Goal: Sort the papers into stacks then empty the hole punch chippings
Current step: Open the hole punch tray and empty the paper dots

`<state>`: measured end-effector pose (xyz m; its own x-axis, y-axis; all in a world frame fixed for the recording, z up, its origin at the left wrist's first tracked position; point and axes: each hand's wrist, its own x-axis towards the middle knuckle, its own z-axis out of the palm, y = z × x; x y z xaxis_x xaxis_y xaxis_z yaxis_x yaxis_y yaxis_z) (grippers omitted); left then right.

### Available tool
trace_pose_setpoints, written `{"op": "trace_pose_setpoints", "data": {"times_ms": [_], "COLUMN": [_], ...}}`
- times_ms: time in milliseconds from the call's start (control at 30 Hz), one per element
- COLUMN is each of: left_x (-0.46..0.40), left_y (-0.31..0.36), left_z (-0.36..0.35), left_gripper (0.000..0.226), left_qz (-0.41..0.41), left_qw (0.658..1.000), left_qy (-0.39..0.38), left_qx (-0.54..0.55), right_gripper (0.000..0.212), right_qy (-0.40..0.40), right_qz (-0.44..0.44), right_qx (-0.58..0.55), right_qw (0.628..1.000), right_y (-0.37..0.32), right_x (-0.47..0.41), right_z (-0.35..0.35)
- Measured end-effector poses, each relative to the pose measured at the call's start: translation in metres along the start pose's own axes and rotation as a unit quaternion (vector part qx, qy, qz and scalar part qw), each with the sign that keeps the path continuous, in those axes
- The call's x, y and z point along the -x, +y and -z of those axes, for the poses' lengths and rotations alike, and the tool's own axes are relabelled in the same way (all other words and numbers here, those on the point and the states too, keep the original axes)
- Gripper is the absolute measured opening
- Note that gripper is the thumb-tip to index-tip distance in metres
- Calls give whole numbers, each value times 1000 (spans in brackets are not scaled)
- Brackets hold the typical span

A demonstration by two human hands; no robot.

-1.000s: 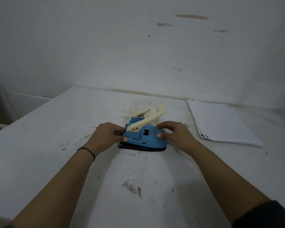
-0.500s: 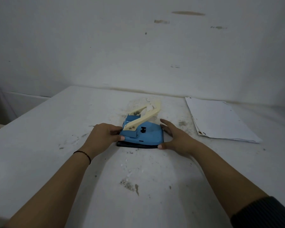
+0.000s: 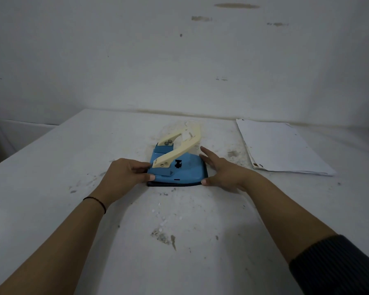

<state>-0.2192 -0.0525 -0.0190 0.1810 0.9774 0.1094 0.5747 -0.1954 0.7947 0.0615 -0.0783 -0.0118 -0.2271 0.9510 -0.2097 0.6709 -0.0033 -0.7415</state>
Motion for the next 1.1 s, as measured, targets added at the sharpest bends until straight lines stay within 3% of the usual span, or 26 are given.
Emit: {"op": "trace_pose_setpoints", "data": {"times_ms": [333,567,733,933,1100], "left_x": [-1,-2,-7,-10,-11], "left_y": [3,9,16,29,28], "left_z": [1,4,8,6,2], "left_gripper": [44,44,42,50,51], "left_qz": [-7,-33,-60,-60,-40], "left_qw": [999,991,966,923,943], "left_qy": [-22,-44,-110,-124,-104], "left_qx": [-30,-121,-225,-360,-313], "right_gripper": [97,97,88,89,90], "right_qy": [24,61,56,52,51], "right_qz": [1,5,22,21,13], "right_qx": [-16,-43,-10,71,96], "right_qw": [1000,997,998,996,994], "right_y": [6,11,11,9,8], "right_x": [-1,-2,-5,-8,-9], "right_z": [-2,-1,0,4,7]}}
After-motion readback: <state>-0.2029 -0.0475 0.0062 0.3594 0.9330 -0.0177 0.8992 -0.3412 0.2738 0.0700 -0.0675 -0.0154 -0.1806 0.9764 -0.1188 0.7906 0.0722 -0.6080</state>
